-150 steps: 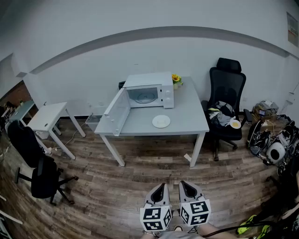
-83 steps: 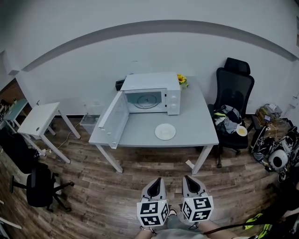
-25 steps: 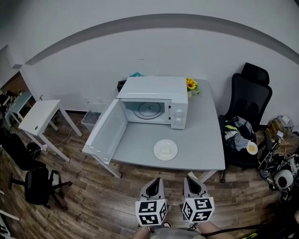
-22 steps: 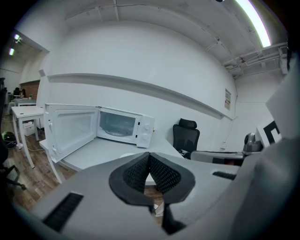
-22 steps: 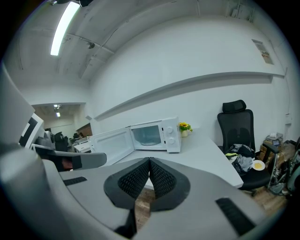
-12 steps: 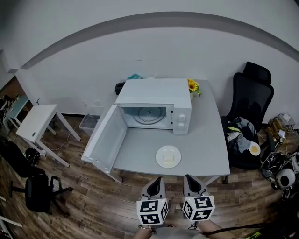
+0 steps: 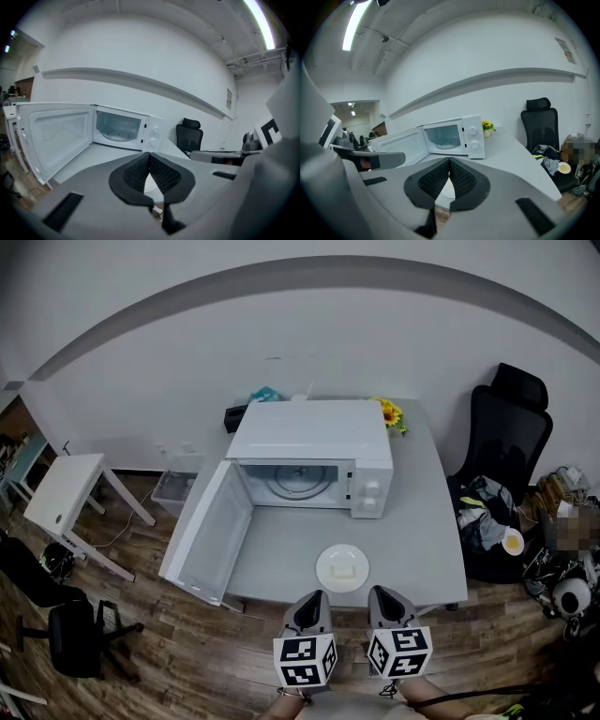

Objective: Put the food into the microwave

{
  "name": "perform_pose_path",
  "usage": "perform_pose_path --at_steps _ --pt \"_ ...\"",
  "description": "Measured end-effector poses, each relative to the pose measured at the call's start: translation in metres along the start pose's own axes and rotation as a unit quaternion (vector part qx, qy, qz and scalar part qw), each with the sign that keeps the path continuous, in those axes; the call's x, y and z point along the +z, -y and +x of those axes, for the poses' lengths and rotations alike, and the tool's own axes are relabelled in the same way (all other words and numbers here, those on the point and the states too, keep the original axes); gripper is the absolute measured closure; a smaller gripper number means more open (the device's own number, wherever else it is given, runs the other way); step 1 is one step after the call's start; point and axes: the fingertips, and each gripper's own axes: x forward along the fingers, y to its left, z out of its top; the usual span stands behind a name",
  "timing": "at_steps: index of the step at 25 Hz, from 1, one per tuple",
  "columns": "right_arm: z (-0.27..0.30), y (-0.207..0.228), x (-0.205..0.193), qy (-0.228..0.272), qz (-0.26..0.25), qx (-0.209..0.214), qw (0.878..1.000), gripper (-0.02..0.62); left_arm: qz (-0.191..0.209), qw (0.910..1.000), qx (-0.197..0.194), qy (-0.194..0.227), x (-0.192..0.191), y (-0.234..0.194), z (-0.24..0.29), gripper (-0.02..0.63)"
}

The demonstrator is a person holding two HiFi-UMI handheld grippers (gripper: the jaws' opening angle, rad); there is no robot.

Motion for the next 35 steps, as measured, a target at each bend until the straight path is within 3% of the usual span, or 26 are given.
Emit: perform_pose_path --at_steps 11,26,35 --pt "0.061 -0.013 0.021 -0.006 -0.002 -0.001 1.000 0.578 -0.006 1.0000 -0.007 -0.001 0.027 -0.042 0.040 0.603" --pt "0.160 -0.041 0.072 0.025 0.002 0.010 1.000 0.578 0.029 0.9991 -0.021 0.021 0.088 -0.103 0.099 0.603" --pt "0.183 -0.041 0.075 0.023 0.013 -0.012 1.000 0.578 0.034 0.9987 -0.036 0.010 0.092 -0.119 0.120 0.603"
